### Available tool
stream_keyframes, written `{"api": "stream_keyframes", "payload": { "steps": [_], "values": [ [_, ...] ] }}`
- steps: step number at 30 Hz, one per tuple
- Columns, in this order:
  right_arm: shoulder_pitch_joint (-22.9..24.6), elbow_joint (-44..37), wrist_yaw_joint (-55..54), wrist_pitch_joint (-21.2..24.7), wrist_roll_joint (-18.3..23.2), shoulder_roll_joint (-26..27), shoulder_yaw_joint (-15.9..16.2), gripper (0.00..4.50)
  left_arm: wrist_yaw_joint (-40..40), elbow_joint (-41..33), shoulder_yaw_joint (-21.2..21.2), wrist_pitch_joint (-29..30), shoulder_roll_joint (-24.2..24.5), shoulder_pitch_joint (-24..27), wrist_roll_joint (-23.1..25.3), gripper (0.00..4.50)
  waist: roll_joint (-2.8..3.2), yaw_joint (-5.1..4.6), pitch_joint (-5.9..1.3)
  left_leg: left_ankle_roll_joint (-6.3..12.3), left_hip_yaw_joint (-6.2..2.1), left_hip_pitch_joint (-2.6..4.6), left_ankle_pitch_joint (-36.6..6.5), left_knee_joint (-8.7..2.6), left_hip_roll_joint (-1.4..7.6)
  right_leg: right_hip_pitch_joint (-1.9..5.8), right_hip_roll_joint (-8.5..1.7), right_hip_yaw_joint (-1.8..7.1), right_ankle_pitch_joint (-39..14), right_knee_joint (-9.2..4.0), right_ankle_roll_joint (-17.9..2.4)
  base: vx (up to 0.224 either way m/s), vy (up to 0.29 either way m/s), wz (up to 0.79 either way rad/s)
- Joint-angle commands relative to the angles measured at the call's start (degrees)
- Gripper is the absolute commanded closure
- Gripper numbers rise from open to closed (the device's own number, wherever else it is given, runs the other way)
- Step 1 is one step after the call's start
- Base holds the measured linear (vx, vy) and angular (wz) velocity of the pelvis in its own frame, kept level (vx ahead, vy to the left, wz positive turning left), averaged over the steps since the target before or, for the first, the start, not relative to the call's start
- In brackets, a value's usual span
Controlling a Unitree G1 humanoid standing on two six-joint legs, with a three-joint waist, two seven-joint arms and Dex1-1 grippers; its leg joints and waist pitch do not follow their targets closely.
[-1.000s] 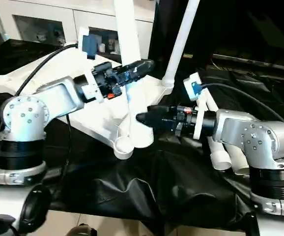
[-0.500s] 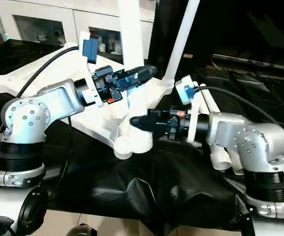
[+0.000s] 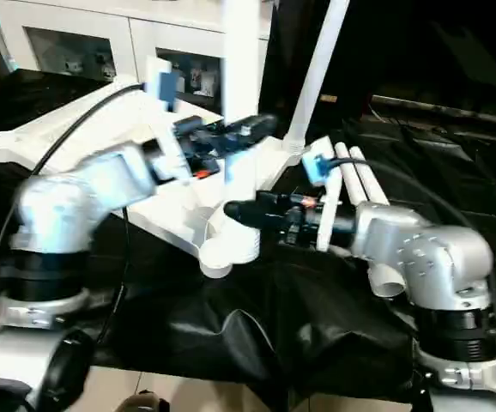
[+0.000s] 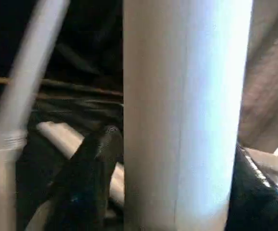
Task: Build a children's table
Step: Pick table leg
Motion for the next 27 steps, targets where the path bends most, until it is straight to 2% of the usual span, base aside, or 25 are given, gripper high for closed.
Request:
{"api": "stream_keyframes", "payload": {
  "steps": [1, 3, 6, 12, 16, 17, 18, 21, 24, 27],
  "values": [
    [-0.1, -1.7, -1.1, -1.9, -0.9, 0.2, 0.3, 2.57, 2.7, -1.3, -1.0, -0.4, -0.6, 0.9, 2.2, 1.92, 0.49, -0.22, -4.39, -3.23, -1.51, 1.27, -12.4, -4.05, 3.15, 2.79, -5.11, 2.74, -19.2, -5.07, -4.2, 0.0, 0.0, 0.0],
    [-0.3, -1.1, -2.4, -2.5, -1.7, 0.9, 0.7, 2.57, 6.2, -1.9, -0.3, -0.4, -2.3, 1.4, 2.8, 1.88, 0.63, -0.31, -4.42, -3.26, -1.52, 1.33, -12.5, -3.97, 3.33, 2.67, -5.13, 2.77, -17.7, -4.9, -5.3, 0.0, 0.0, 0.0],
    [-0.6, -0.5, -3.4, -3.4, -2.8, 2.0, 1.1, 2.58, 9.1, -3.2, -0.7, -0.8, -3.4, 2.4, 4.2, 2.28, 0.56, -0.25, -4.39, -2.79, -1.43, 1.22, -12.4, -3.91, 3.18, 2.72, -5.1, 2.78, -17.6, -4.96, -5.6, 0.0, 0.0, 0.0],
    [-0.9, -0.1, -4.0, -4.7, -3.9, 2.5, 1.6, 2.6, 9.5, -3.9, -1.2, -1.8, -3.7, 2.4, 5.1, 2.57, 0.68, -0.2, -4.25, -2.71, -1.49, 1.33, -13.5, -4.03, 3.15, 2.56, -5.03, 2.71, -19.3, -5.26, -4.6, 0.0, 0.0, 0.0],
    [-0.8, -0.1, -3.5, -6.1, -5.0, 2.5, 2.1, 2.6, 8.7, -4.5, -1.7, -1.8, -3.1, 1.9, 5.2, 2.6, 0.73, -0.22, -4.19, -2.86, -1.57, 1.34, -14.1, -4.08, 3.12, 2.45, -5.03, 2.69, -20.1, -5.31, -4.0, 0.0, 0.0, 0.0],
    [-0.8, 0.0, -2.9, -5.8, -4.2, 2.6, 1.8, 2.04, 8.2, -4.6, -1.9, -1.9, -2.8, 1.7, 5.1, 2.6, 0.75, -0.21, -4.17, -2.8, -1.58, 1.31, -14.1, -4.1, 3.11, 2.47, -5.03, 2.71, -20.0, -5.34, -4.0, 0.0, 0.0, 0.0],
    [-0.8, 0.0, -2.2, -5.2, -3.4, 2.3, 1.5, 2.04, 7.2, -4.7, -2.3, -2.0, -2.3, 1.3, 5.1, 2.6, 0.94, -0.18, -4.13, -2.84, -1.62, 1.36, -14.2, -4.13, 3.15, 2.41, -5.02, 2.71, -19.7, -5.28, -4.1, 0.0, 0.0, 0.0],
    [-1.1, 0.2, -0.7, -3.8, -1.9, 1.3, 1.0, 1.83, 4.5, -5.0, -3.9, -2.2, -1.1, 0.6, 5.1, 2.61, 0.88, -0.26, -4.08, -2.7, -1.62, 1.42, -14.7, -4.2, 3.12, 2.4, -4.89, 2.69, -19.4, -5.28, -4.2, 0.0, 0.0, 0.0],
    [-1.6, 0.6, 0.2, -2.6, -1.1, 0.3, 0.7, 1.45, 2.4, -5.2, -5.2, -2.3, -0.4, 0.3, 5.2, 2.62, 0.97, -0.18, -4.01, -2.66, -1.63, 1.41, -14.5, -4.23, 3.13, 2.47, -4.93, 2.71, -19.3, -5.24, -4.3, 0.0, 0.0, 0.0],
    [-2.0, 1.7, 2.2, -1.5, -0.4, -1.2, 0.6, 1.45, -0.2, -5.6, -7.0, -2.1, 0.7, 0.0, 5.1, 2.62, 0.87, -0.13, -3.94, -2.44, -1.51, 1.43, -14.2, -4.15, 3.14, 2.41, -4.98, 2.82, -19.3, -5.27, -4.4, 0.0, 0.0, 0.0]
  ]
}}
